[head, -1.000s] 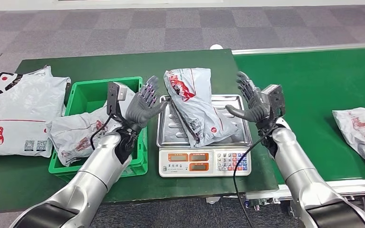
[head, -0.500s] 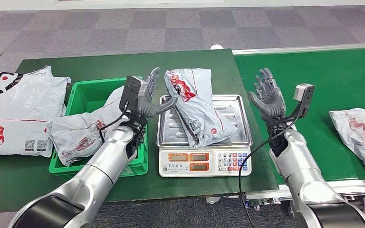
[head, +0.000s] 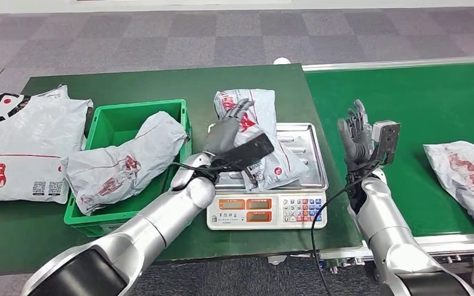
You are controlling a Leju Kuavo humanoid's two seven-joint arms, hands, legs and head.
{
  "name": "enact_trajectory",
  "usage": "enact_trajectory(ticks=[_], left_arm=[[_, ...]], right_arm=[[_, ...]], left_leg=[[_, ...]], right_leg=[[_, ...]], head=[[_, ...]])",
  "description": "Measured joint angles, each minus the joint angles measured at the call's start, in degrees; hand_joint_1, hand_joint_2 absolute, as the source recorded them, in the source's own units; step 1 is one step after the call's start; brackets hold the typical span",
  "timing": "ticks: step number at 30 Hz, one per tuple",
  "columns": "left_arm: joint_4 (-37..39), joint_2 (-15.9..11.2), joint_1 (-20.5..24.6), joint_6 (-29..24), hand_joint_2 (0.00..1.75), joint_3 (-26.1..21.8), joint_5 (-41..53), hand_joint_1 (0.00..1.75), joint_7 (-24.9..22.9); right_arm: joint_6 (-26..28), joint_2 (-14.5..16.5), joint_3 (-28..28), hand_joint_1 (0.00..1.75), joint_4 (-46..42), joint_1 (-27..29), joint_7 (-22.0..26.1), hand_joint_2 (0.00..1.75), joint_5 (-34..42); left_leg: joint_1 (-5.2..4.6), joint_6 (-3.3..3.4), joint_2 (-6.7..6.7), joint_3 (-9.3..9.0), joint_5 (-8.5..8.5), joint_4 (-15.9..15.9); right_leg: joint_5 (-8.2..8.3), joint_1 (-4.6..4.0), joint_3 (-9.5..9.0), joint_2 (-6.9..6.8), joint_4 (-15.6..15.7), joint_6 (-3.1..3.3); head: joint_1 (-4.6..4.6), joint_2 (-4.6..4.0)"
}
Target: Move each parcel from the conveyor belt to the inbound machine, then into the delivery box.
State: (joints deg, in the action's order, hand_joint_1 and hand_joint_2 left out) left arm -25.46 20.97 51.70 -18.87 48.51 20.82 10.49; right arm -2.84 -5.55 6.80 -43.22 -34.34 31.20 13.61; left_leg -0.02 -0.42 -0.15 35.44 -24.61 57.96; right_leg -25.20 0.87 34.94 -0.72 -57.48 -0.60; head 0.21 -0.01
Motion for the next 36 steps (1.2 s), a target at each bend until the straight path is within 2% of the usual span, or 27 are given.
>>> enact_trajectory(ticks=[3, 6, 11, 15, 19, 23, 36], left_arm=[[-0.36, 0.10, 0.41, 3.55, 1.75, 8.91, 2.30, 0.00, -2.83], [-0.62, 0.14, 0.52, 9.95, 1.75, 15.76, 2.67, 0.00, -3.85], [-0.72, 0.14, 1.13, 18.21, 1.75, 23.50, 4.07, 0.00, -6.69], [-0.67, 0.14, 1.56, 20.83, 1.75, 27.00, 6.38, 0.00, -8.79], [-0.60, 0.14, 1.69, 21.13, 1.75, 28.59, 6.99, 1.36, -9.43], [-0.21, 0.12, 1.79, 20.69, 1.75, 29.04, 7.48, 1.75, -9.95], [2.18, 0.01, 2.40, 10.81, 1.75, 28.76, 6.26, 1.75, -9.67]], right_arm=[[-0.23, -0.01, -0.07, 0.00, -3.99, 2.68, -0.68, 0.00, -2.04], [-1.16, -0.02, -0.24, 0.00, -7.52, 4.71, -1.43, 0.00, -3.08], [-3.36, -0.06, -0.72, 0.00, -12.37, 7.21, -1.82, 0.00, -4.93], [-5.08, -0.03, -0.95, 0.00, -16.37, 9.04, -2.24, 0.00, -5.69], [-5.68, -0.01, -0.96, 0.00, -18.87, 10.11, -2.38, 0.00, -5.74], [-6.24, -0.01, -0.96, 0.00, -21.65, 11.46, -2.54, 0.00, -5.90], [-6.56, -0.01, -0.82, 0.00, -27.34, 13.69, -5.02, 0.00, -4.62]], left_leg=[[-0.01, 0.03, 0.01, 0.00, -0.03, 0.00], [-0.01, 0.07, 0.04, 0.00, -0.07, 0.00], [-0.01, 0.08, 0.04, -0.01, -0.06, 0.00], [-0.01, 0.08, 0.03, -0.01, -0.06, 0.00], [-0.01, 0.08, 0.03, -0.01, -0.06, 0.00], [-0.01, 0.09, 0.03, -0.01, -0.07, 0.00], [-0.01, 0.08, 0.04, -0.01, -0.06, 0.00]], right_leg=[[0.00, 0.01, 0.00, 0.01, 0.00, -0.01], [-0.01, 0.01, 0.01, 0.05, 0.00, -0.01], [-0.01, 0.01, 0.00, 0.06, 0.00, -0.02], [-0.01, 0.01, -0.01, 0.06, 0.00, -0.02], [-0.02, 0.01, -0.02, 0.04, 0.00, -0.03], [-0.03, 0.01, -0.03, 0.04, 0.00, -0.05], [-0.03, 0.01, -0.04, 0.04, -0.01, -0.05]], head=[[0.00, 0.00], [0.00, 0.01], [-0.01, 0.01], [-0.02, 0.00], [-0.02, 0.00], [-0.01, 0.01], [-0.01, 0.00]])
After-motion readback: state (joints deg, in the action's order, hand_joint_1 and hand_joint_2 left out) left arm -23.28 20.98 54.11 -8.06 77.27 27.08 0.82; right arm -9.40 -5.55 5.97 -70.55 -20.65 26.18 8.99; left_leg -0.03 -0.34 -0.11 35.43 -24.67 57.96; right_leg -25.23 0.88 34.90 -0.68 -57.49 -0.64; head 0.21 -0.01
